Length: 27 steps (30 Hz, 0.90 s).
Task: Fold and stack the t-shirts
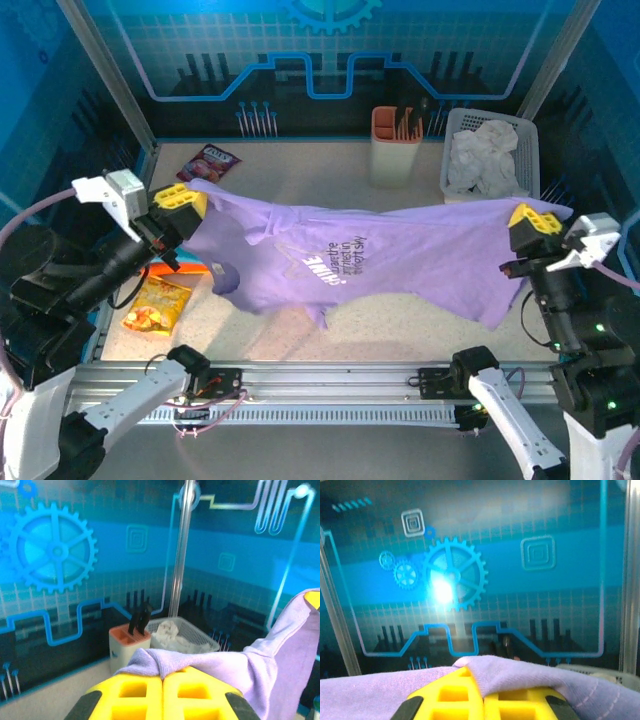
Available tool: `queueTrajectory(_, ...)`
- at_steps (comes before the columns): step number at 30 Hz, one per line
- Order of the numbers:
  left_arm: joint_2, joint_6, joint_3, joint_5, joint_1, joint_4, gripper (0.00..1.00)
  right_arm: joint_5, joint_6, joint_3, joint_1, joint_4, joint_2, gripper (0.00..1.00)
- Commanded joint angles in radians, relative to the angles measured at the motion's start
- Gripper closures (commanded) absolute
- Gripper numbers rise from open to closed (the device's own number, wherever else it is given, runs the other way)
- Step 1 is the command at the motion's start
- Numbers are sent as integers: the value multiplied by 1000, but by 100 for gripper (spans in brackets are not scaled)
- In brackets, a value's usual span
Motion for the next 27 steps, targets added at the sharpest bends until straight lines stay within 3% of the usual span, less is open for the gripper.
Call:
queueTrajectory(1,0,46,57,23,3,124,100,55,-23,64,13,35,17,100)
queueTrajectory(7,127,67,105,-154,4,96,100,112,56,116,13,-57,124,100)
queueTrajectory(12,204,48,-44,-314,8,107,100,21,116,66,14,-178,270,100)
queueTrajectory(16,231,-12,-258,-301,49,195,100,-81,201,-59,14,-205,378,100)
queueTrajectory(20,317,-88,-457,-212,157,357,100,-139,252,-241,16,-109,504,100)
queueTrajectory(22,407,-134,-485,-136,223,400,100,-107,293,-327,16,-10,553,100)
queueTrajectory(27,681,-180,-402,-122,288,405,100,-97,355,-385,-17,204,731,100)
